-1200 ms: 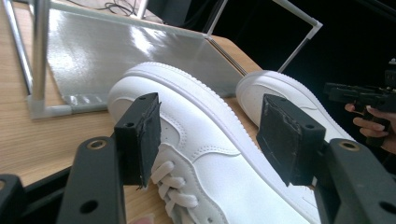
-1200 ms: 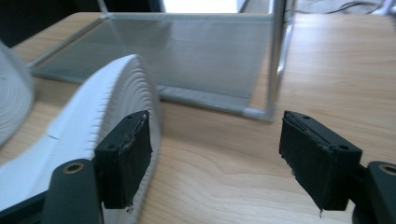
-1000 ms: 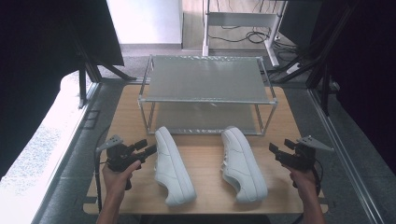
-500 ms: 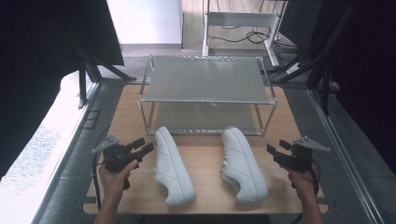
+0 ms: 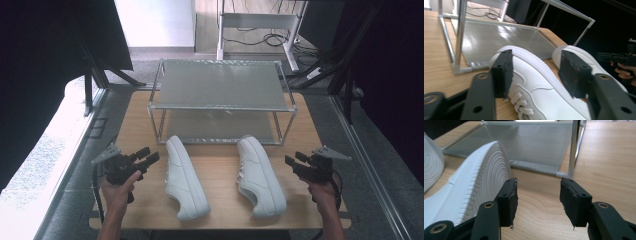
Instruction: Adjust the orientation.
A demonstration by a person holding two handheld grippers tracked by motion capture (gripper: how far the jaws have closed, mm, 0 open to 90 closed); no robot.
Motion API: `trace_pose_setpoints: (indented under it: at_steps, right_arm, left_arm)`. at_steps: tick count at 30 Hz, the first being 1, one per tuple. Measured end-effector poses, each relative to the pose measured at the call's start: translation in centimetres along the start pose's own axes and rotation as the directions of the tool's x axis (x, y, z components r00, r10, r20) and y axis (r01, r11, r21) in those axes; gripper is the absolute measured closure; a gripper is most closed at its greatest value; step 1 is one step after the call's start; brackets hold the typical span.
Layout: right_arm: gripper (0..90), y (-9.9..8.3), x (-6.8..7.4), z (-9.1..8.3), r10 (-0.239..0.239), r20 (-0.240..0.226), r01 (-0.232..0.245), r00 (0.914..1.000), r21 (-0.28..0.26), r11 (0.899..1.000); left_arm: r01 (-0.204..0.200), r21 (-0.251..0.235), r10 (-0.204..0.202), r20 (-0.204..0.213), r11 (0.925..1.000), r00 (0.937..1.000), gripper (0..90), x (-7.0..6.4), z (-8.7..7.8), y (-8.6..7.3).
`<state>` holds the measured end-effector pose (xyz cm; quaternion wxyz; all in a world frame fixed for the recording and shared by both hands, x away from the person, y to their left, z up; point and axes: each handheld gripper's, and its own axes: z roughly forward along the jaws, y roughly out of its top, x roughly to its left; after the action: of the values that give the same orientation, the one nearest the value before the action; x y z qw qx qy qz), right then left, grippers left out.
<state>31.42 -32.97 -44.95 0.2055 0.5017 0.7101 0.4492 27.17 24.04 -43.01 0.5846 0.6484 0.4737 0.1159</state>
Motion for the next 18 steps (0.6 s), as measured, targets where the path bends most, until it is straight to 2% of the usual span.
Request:
trace_pose_setpoints:
  at_steps: [4, 7, 8, 13, 18]
  right_arm:
    - [48.8, -0.1, -0.2, 0.0, 0.025, 0.008, -0.025, 0.9997, 0.008, 1.000]
    - [48.7, -0.2, -0.3, 0.1, 0.034, 0.013, -0.034, 0.9993, 0.007, 0.999]
    - [48.5, -0.2, -0.4, 0.1, 0.039, 0.018, -0.039, 0.9991, 0.010, 0.999]
    - [48.3, -0.4, -0.4, 0.3, 0.047, 0.026, -0.047, 0.9986, 0.021, 0.999]
    - [48.3, -0.7, -0.6, 0.6, 0.053, 0.030, -0.054, 0.9981, 0.039, 0.998]
  left_arm:
    - [0.015, 0.011, -0.015, -0.013, 0.9998, 0.9998, 63.8, 0.1, -0.1, -0.1]
    - [0.023, 0.023, -0.023, -0.004, 0.9995, 0.9997, 73.1, 0.4, -0.1, -0.2]
    - [0.033, 0.040, -0.032, -0.033, 0.9986, 0.9989, 75.2, 0.7, -0.2, -0.3]
    - [0.068, 0.083, -0.063, -0.065, 0.9942, 0.9959, 83.5, 1.7, -0.2, -0.9]
    - [0.080, 0.127, -0.071, -0.075, 0.9887, 0.9947, 85.2, 2.0, 0.4, -1.5]
